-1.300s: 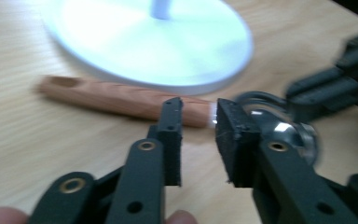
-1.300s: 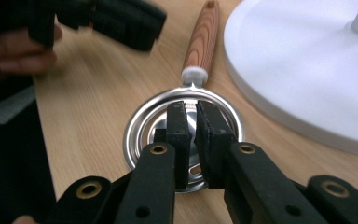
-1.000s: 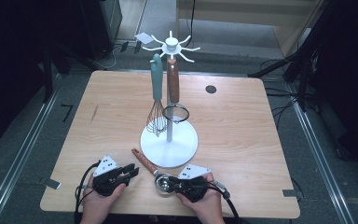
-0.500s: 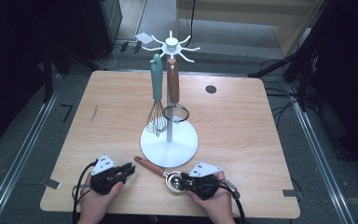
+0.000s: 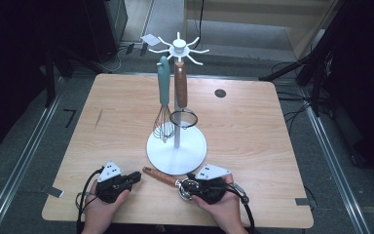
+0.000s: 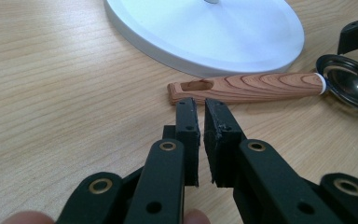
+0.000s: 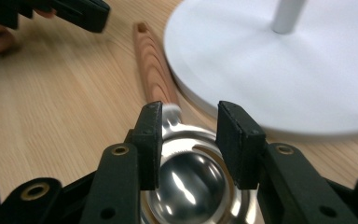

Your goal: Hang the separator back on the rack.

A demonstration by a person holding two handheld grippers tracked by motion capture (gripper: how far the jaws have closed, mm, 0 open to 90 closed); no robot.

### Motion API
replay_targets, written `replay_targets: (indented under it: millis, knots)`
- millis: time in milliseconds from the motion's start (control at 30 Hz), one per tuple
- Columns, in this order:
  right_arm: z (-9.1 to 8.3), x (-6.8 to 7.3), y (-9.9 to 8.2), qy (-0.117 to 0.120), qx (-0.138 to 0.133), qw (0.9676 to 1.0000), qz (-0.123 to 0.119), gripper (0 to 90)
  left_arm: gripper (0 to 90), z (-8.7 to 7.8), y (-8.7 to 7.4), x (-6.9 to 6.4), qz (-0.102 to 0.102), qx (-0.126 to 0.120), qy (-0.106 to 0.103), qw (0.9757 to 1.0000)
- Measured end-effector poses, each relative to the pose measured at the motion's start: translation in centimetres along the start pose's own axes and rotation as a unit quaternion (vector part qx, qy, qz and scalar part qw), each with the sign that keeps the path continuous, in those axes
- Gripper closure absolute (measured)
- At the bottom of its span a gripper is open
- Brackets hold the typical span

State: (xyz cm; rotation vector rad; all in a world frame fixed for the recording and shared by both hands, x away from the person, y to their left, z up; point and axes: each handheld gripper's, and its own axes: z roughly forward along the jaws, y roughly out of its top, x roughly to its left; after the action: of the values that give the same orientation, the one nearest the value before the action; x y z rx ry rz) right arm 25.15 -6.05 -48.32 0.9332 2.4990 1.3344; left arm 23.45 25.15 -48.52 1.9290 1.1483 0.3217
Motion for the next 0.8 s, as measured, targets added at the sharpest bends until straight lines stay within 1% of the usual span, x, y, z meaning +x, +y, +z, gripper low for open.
replay_targets:
  millis: [67,133,200,233,400,467,533,633,800]
  knots:
    - [0.9,0.3,0.5,0.007,0.015,0.9998,-0.008,60.9,83.9,-0.1,0.0,0.1,0.0,-0.001,0.001,1.0]
    - [1.6,0.4,0.8,0.014,0.025,0.9995,-0.01,59.2,83.1,-0.1,0.0,0.2,-0.003,-0.002,0.001,1.0]
    - [2.3,0.5,0.9,0.014,0.037,0.9991,-0.013,58.3,82.1,-0.2,0.0,0.3,-0.005,-0.004,0.0,1.0]
    - [2.5,0.5,0.9,0.015,0.041,0.9989,-0.017,58.3,81.7,-0.2,0.0,0.4,-0.004,-0.005,0.001,1.0]
    - [3.3,0.7,0.9,0.013,0.053,0.9978,-0.037,65.9,79.4,-0.2,-0.1,0.4,-0.006,-0.007,-0.001,1.0]
    - [3.3,0.7,0.8,0.022,0.055,0.9972,-0.044,69.9,77.9,-0.3,0.0,0.5,-0.006,-0.008,-0.001,0.9999]
    - [3.3,0.8,0.8,0.021,0.056,0.9964,-0.06,70.1,76.4,-0.3,0.0,0.5,-0.007,-0.012,-0.002,0.9999]
    - [3.1,1.0,0.7,0.023,0.058,0.9958,-0.068,70.3,75.2,-0.4,0.0,0.6,-0.008,-0.012,-0.003,0.9999]
    - [2.7,1.7,0.1,0.041,0.057,0.9936,-0.088,70.3,76.5,-0.5,-0.1,0.6,-0.007,-0.011,-0.002,0.9999]
